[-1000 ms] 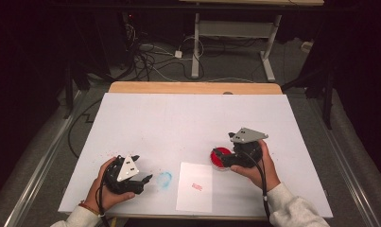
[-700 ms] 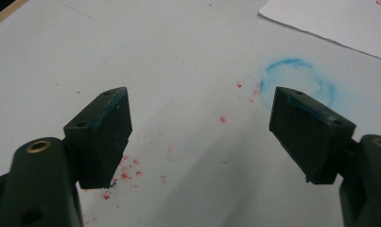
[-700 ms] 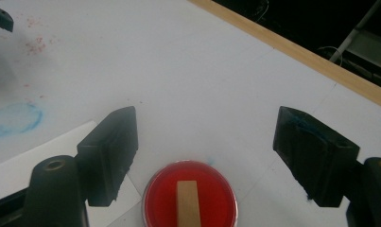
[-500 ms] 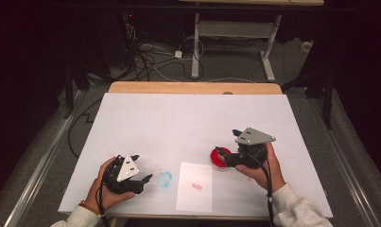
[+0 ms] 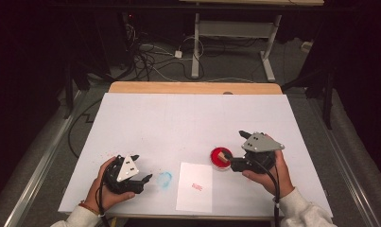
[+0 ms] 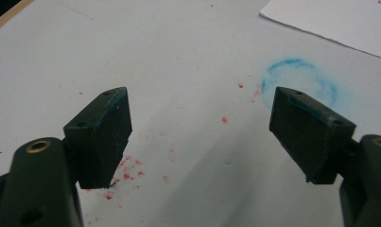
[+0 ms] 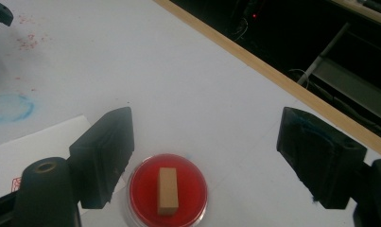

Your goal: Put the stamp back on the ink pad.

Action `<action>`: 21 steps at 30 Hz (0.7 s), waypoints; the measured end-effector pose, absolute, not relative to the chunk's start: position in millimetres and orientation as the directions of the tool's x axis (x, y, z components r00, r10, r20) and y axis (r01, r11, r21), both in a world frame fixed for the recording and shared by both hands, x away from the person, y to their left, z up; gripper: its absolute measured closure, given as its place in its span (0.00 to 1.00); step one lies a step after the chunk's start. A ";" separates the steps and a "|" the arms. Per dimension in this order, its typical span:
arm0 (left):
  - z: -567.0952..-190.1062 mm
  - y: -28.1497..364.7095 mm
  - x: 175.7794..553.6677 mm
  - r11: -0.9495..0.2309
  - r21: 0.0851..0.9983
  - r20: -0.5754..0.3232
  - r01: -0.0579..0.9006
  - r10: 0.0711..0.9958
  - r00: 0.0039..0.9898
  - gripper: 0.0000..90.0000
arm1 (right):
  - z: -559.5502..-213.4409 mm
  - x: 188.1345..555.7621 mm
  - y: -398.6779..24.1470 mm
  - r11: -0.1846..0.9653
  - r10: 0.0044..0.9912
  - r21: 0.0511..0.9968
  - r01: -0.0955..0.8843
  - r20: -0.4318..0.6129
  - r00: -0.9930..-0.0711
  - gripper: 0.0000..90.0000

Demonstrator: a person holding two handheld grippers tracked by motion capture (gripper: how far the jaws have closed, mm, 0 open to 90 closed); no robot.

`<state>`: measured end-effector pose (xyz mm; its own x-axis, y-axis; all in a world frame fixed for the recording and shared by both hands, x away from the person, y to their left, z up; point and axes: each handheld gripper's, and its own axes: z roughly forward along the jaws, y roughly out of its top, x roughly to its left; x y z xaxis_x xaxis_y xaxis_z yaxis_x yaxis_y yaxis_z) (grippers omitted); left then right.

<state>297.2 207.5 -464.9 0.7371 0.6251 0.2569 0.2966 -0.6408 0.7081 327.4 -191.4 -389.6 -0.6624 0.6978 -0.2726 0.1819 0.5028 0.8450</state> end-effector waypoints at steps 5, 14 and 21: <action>-464.8 207.2 297.0 -0.641 0.708 0.257 0.297 0.626 0.737 0.23 | -389.9 321.4 -196.7 0.506 0.701 0.844 0.176 -0.284 -0.654 0.22; -464.8 207.6 297.0 -0.640 0.708 0.257 0.297 0.626 0.736 0.23 | -393.0 312.2 -209.7 0.497 0.699 0.852 0.164 -0.281 -0.658 0.22; -465.3 206.7 296.6 -0.639 0.706 0.248 0.307 0.628 0.738 0.23 | -396.1 304.9 -218.5 0.499 0.707 0.851 0.161 -0.293 -0.644 0.21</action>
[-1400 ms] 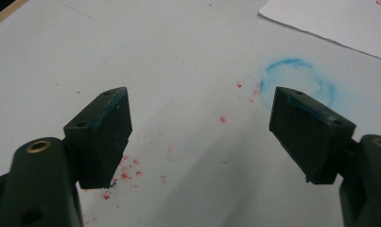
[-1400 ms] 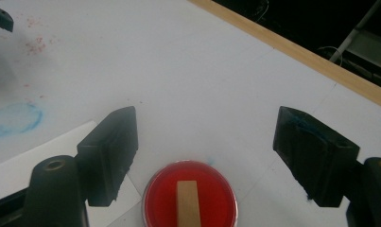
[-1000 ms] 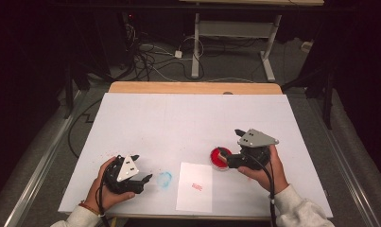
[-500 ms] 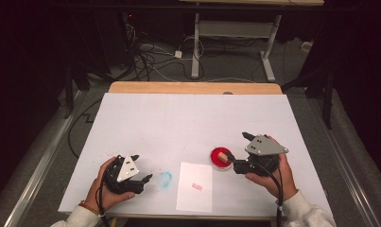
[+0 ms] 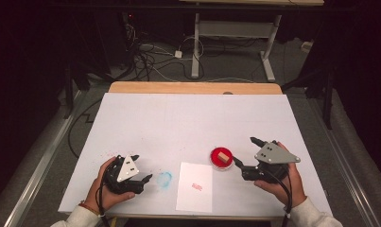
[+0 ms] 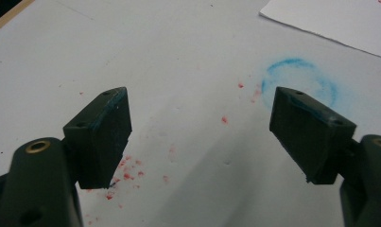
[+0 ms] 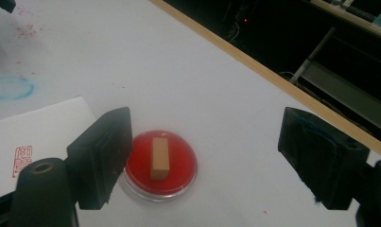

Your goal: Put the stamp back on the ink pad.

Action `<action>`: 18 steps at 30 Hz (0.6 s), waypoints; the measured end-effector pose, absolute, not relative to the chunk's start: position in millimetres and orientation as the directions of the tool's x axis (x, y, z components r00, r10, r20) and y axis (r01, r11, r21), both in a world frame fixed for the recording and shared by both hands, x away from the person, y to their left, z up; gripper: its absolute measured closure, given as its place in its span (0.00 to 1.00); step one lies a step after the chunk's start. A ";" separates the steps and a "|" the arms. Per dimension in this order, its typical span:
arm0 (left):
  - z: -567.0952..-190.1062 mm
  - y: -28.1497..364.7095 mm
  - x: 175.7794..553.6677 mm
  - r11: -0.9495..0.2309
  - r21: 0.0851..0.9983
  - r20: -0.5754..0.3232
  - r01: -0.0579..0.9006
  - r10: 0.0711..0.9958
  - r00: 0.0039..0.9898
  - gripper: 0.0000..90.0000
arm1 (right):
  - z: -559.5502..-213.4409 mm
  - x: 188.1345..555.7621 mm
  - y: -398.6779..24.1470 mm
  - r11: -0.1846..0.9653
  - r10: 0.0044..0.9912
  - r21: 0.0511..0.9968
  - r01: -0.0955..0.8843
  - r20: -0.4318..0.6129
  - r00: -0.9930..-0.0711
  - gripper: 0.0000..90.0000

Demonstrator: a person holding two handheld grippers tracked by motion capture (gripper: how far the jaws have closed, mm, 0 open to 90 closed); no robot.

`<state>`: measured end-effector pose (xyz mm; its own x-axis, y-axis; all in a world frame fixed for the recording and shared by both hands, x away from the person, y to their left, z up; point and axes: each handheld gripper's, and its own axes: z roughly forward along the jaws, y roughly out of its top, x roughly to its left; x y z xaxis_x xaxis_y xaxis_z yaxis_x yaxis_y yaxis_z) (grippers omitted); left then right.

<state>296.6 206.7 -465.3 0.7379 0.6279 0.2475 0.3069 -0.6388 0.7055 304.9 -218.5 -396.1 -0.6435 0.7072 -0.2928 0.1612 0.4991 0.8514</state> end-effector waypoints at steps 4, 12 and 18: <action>-465.6 205.8 296.7 -0.642 0.703 0.247 0.307 0.625 0.741 0.23 | -399.5 302.3 -223.9 0.503 0.711 0.848 0.164 -0.298 -0.638 0.21; -464.0 206.5 295.8 -0.641 0.705 0.255 0.304 0.628 0.735 0.23 | -404.6 295.1 -234.9 0.508 0.711 0.849 0.149 -0.315 -0.628 0.21; -463.6 206.0 295.8 -0.643 0.705 0.257 0.301 0.626 0.736 0.23 | -412.5 290.4 -241.9 0.520 0.717 0.840 0.156 -0.330 -0.614 0.21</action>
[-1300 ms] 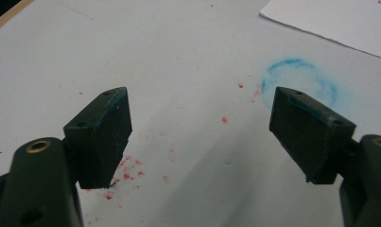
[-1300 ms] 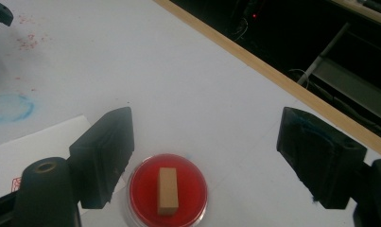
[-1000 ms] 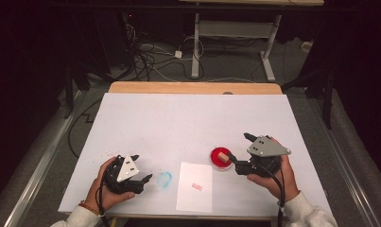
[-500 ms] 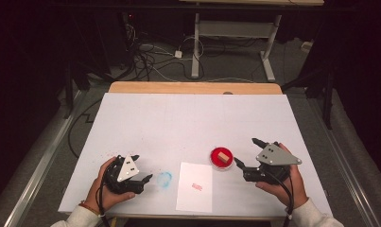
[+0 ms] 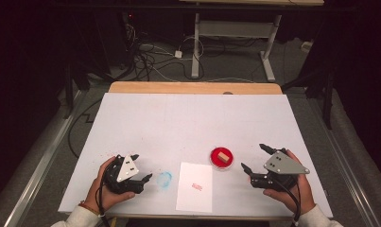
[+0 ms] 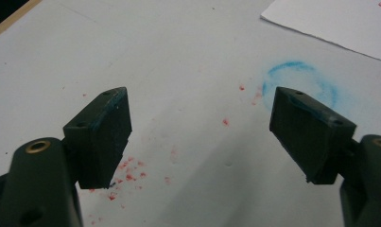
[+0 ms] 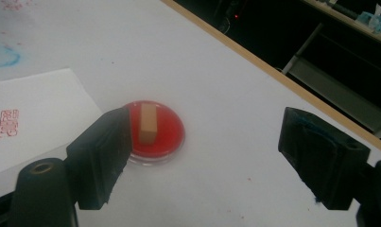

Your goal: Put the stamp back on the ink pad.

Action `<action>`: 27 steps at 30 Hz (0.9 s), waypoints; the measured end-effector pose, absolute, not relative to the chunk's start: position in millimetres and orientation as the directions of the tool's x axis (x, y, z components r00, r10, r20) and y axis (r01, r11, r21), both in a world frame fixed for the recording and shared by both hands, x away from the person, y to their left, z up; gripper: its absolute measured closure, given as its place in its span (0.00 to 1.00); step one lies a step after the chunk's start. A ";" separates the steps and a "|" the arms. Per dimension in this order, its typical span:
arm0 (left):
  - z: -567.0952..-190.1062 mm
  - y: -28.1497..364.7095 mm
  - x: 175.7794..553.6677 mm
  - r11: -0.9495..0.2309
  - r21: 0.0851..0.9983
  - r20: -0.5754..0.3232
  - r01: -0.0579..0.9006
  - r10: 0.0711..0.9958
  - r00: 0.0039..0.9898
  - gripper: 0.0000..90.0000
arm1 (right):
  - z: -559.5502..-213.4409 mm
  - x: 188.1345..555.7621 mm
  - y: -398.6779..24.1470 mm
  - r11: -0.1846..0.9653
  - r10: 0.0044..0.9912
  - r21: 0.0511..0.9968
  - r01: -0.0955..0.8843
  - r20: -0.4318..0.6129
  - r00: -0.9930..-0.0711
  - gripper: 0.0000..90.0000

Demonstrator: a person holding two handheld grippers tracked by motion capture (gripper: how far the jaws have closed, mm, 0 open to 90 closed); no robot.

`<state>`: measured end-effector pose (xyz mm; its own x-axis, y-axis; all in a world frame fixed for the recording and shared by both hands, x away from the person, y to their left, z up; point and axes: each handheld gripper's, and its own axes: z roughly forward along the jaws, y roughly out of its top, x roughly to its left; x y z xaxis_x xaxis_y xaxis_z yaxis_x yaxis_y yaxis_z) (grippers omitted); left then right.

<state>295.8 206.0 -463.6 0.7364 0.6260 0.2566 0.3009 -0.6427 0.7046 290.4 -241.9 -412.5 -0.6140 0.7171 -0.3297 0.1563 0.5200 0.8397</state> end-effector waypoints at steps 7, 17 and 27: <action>-463.9 204.8 296.2 -0.639 0.707 0.251 0.302 0.626 0.738 0.23 | -423.8 286.0 -257.2 0.517 0.730 0.836 0.183 -0.318 -0.605 0.21; -463.4 202.4 297.0 -0.635 0.713 0.247 0.296 0.624 0.742 0.23 | -439.9 279.8 -281.8 0.517 0.752 0.827 0.223 -0.313 -0.580 0.21; -463.4 203.4 297.6 -0.628 0.717 0.242 0.301 0.630 0.738 0.23 | -454.5 280.2 -300.3 0.509 0.766 0.819 0.266 -0.290 -0.573 0.21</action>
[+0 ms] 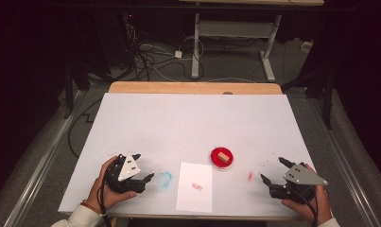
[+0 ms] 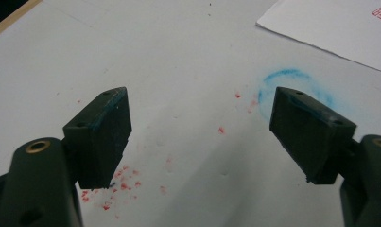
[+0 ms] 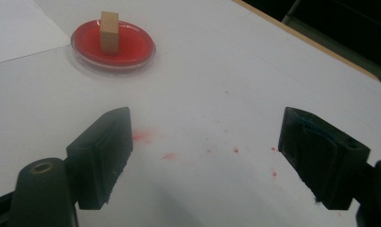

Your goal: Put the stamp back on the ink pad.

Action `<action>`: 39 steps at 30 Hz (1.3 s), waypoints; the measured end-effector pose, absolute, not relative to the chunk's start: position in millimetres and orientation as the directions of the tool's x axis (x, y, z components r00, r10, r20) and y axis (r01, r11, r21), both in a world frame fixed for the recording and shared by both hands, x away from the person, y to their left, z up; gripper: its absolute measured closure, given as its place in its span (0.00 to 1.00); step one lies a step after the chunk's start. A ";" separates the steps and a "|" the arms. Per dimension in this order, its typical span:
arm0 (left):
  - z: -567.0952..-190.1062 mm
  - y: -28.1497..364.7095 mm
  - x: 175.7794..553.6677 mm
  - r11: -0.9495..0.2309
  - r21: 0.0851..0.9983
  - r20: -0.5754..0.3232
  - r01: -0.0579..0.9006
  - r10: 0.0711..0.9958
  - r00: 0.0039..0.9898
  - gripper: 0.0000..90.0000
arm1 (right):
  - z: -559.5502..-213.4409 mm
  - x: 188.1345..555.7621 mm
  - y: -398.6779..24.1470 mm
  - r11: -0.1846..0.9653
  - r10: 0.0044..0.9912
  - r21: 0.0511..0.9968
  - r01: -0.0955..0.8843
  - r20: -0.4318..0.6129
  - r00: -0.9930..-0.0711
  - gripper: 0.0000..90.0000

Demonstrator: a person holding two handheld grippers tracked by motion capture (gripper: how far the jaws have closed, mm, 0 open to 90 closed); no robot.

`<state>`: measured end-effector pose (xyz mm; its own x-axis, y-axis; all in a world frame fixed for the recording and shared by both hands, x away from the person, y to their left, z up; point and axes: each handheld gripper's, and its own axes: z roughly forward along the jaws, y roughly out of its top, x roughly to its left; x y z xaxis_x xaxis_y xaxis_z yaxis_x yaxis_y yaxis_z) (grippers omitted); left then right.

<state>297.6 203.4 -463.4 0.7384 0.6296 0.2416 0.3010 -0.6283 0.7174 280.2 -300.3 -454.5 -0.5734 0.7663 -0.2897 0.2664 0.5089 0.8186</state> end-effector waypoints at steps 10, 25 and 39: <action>-462.8 204.1 294.4 -0.635 0.715 0.252 0.293 0.625 0.738 0.23 | -456.8 279.1 -296.3 0.502 0.762 0.826 0.257 -0.282 -0.583 0.21; -462.8 204.4 294.3 -0.633 0.716 0.249 0.295 0.627 0.739 0.23 | -451.7 277.4 -295.8 0.484 0.775 0.844 0.234 -0.289 -0.562 0.21; -462.5 205.6 295.6 -0.635 0.713 0.251 0.298 0.628 0.736 0.23 | -451.3 277.3 -296.1 0.482 0.783 0.846 0.227 -0.299 -0.545 0.21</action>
<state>295.6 205.6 -462.5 0.7364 0.6281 0.2514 0.2977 -0.6345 0.7133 277.3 -296.1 -451.3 -0.5454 0.7830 -0.2992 0.2273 0.4817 0.8463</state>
